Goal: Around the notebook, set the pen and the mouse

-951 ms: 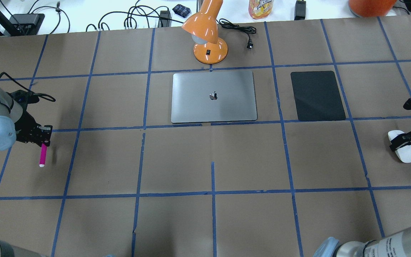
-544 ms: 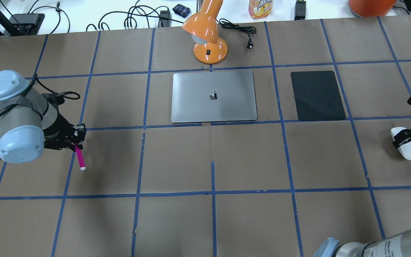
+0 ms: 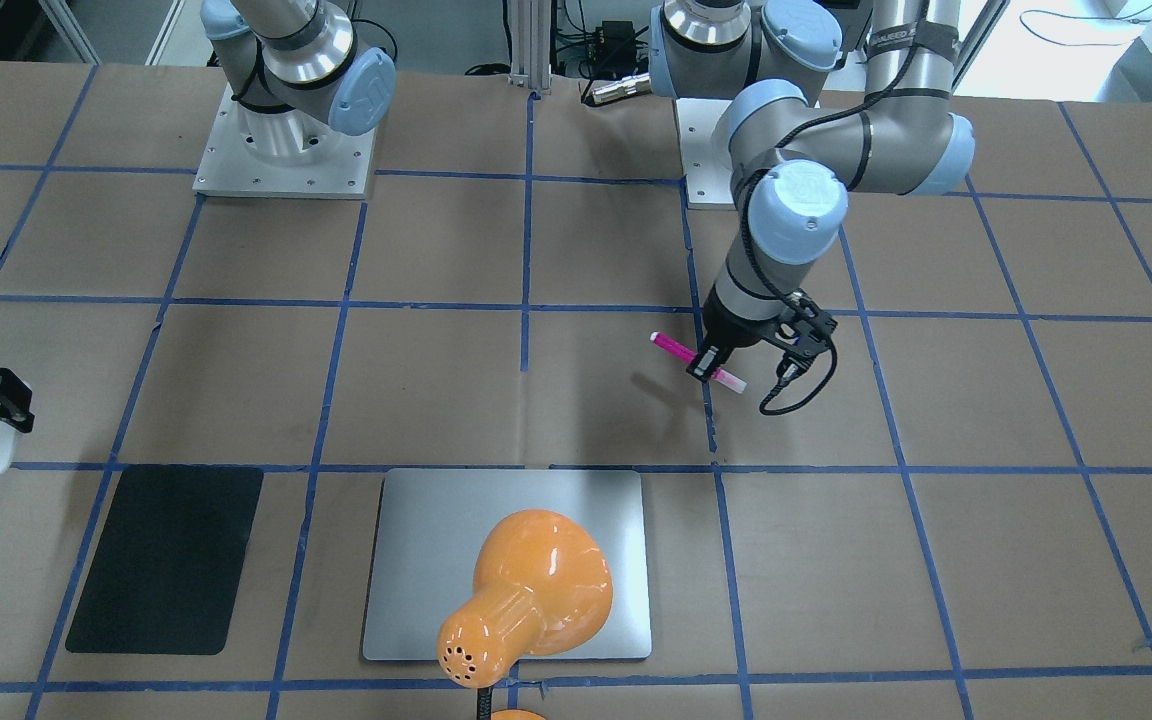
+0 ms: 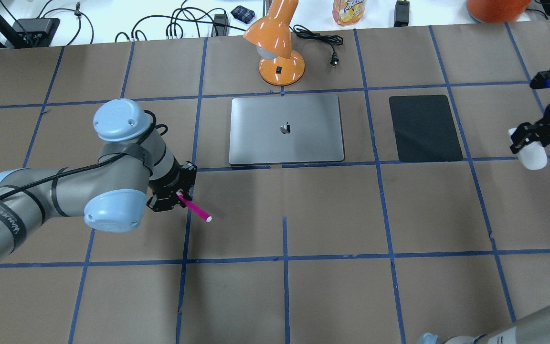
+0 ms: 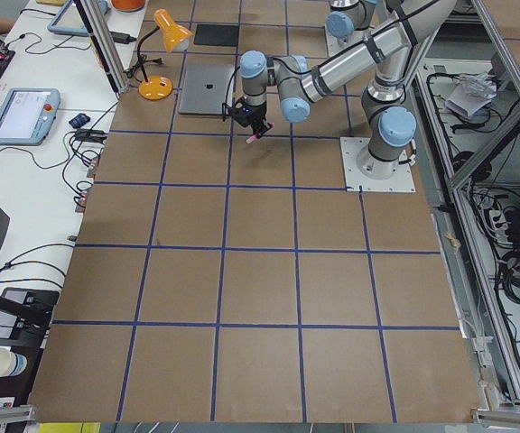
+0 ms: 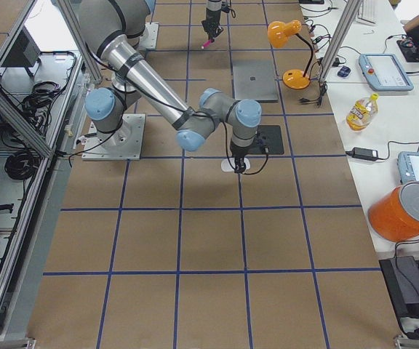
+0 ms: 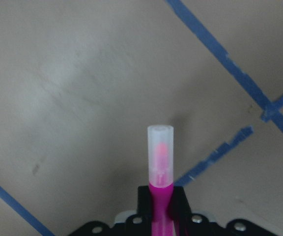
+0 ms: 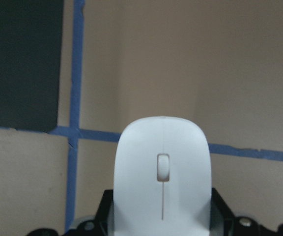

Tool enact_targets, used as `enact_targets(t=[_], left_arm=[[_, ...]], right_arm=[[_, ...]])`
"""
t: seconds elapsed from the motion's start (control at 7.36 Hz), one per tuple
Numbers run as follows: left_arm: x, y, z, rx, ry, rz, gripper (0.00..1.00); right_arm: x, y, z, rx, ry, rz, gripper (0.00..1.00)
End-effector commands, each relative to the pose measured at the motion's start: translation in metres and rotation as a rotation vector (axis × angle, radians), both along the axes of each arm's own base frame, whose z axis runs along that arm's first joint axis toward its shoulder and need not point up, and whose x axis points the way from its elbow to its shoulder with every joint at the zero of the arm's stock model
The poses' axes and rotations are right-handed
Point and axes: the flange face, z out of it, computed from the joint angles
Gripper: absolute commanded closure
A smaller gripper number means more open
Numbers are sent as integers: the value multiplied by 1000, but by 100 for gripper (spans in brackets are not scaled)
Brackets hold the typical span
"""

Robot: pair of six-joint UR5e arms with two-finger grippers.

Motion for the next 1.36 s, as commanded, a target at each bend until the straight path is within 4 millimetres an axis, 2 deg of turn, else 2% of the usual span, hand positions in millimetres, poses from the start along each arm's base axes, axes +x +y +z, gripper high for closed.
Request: enact_targets(t=[0.0,0.14,0.27,0.41,0.54,0.68,0.82,0.95,1.09,1.22], left_arm=[[-91,14,-5,29,41,271,100],[-123,6,-3,38,68,347,100],[-141,-7,-8,51,80,418,100],[-158,-17,-20,77,82,476,100],[-178,-22,-30,102,96,502,100],[-187,-30,-38,108,91,507,100],[-190,-27,-48,122,75,497,100],[-190,-27,-45,123,73,488,100],[-193,-20,-46,128,63,483,100],[-191,-20,-49,131,60,481,100]], right_arm=[[108,-73,3,-31,6,-123,58],[150,-84,-23,-2,-11,-145,58],[181,-93,-38,9,-14,-224,58],[188,-98,-52,21,-14,-190,58],[185,-109,-53,-1,-5,-170,58],[184,-113,-51,-7,-3,-169,58],[176,-108,-59,8,-2,-156,58],[154,-107,-59,11,-4,-139,58],[140,-104,-62,21,-6,-149,58],[139,-102,-64,30,-9,-154,58]])
